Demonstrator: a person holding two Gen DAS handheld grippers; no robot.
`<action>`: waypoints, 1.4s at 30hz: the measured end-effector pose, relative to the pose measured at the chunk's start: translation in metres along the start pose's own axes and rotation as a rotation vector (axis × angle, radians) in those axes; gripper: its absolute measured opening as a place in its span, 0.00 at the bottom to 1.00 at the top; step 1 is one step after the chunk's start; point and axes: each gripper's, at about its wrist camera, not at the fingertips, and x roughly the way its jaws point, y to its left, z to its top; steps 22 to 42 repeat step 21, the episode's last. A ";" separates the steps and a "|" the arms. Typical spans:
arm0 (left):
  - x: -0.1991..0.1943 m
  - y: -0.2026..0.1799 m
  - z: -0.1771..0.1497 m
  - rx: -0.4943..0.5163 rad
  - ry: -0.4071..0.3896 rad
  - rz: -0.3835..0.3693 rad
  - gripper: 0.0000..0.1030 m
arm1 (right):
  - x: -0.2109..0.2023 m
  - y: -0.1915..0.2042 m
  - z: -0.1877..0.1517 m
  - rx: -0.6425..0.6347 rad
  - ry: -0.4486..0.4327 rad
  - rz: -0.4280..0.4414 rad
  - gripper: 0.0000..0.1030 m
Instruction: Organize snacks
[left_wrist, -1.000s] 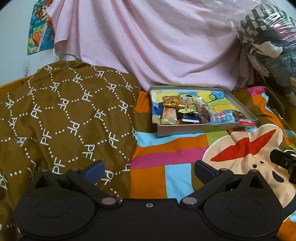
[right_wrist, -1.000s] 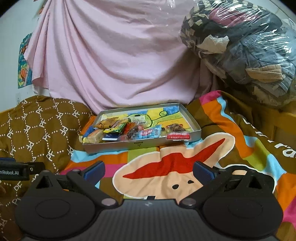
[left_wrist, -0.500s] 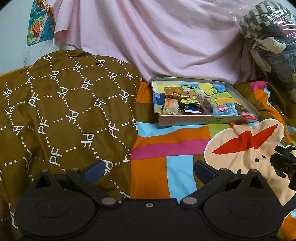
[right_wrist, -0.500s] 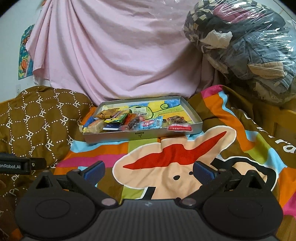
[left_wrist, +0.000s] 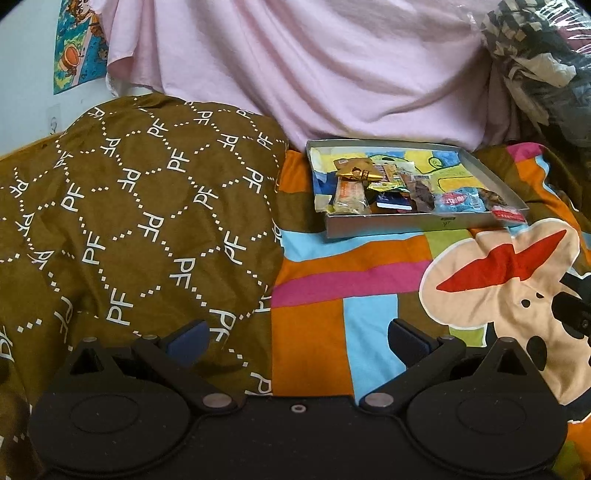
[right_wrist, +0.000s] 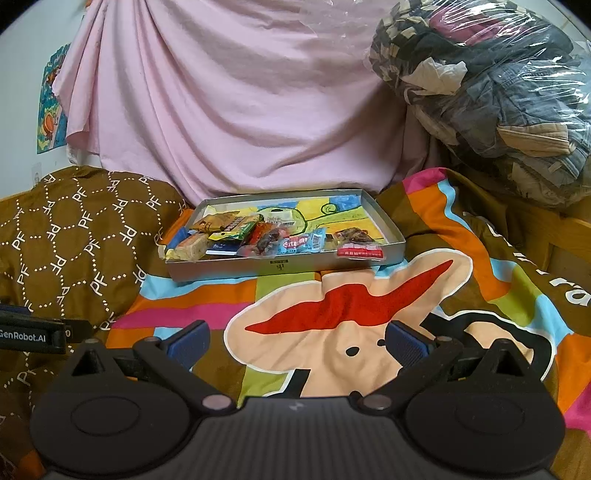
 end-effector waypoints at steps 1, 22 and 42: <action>0.000 0.000 0.000 0.002 0.000 -0.001 0.99 | 0.000 0.000 0.000 -0.001 0.001 0.001 1.00; -0.001 0.000 0.001 -0.002 0.003 -0.025 0.99 | 0.001 0.002 -0.001 -0.015 0.013 0.004 1.00; -0.001 0.000 0.001 -0.002 0.003 -0.025 0.99 | 0.001 0.002 -0.001 -0.015 0.013 0.004 1.00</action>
